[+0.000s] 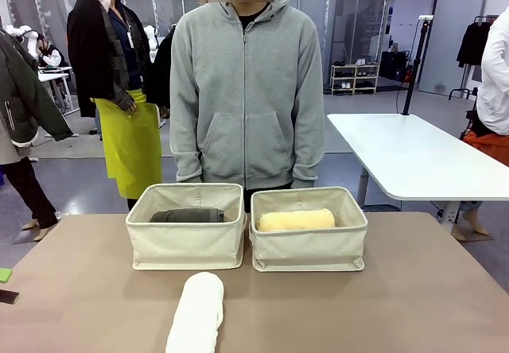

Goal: Divide the towels into two baskets.
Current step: Pick up one hotel-folded towel from the bottom of the table and place it in the Fabric basket indicated by the person.

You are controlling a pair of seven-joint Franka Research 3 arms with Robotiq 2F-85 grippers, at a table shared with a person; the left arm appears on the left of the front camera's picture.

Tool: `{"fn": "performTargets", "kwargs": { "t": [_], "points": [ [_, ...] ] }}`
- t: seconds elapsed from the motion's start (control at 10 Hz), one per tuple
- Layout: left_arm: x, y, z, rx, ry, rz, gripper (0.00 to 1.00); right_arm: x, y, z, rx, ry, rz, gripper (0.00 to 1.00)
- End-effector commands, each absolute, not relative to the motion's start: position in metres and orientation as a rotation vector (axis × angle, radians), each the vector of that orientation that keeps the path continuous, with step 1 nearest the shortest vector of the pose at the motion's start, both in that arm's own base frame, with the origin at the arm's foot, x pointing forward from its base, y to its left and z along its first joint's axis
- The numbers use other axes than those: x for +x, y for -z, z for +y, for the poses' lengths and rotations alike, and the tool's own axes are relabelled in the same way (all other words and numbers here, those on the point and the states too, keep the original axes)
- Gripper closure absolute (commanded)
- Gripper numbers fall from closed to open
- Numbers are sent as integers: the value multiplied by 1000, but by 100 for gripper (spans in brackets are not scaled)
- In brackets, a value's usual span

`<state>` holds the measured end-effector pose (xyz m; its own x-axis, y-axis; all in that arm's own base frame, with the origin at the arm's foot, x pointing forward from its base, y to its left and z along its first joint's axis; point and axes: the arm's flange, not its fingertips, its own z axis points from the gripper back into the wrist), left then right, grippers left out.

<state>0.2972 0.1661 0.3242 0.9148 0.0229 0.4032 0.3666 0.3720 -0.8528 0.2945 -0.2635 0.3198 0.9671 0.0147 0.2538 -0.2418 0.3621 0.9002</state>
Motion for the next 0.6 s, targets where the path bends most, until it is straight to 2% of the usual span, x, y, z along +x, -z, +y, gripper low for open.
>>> {"fn": "performTargets", "kwargs": {
  "t": [0.0,0.5],
  "points": [
    [298,-329,166,-1178,243,-382,0,291,-322,-262,1178,-165,-207,0],
    [298,-329,166,-1178,243,-382,0,291,-322,-262,1178,-165,-207,0]
  ]
}}
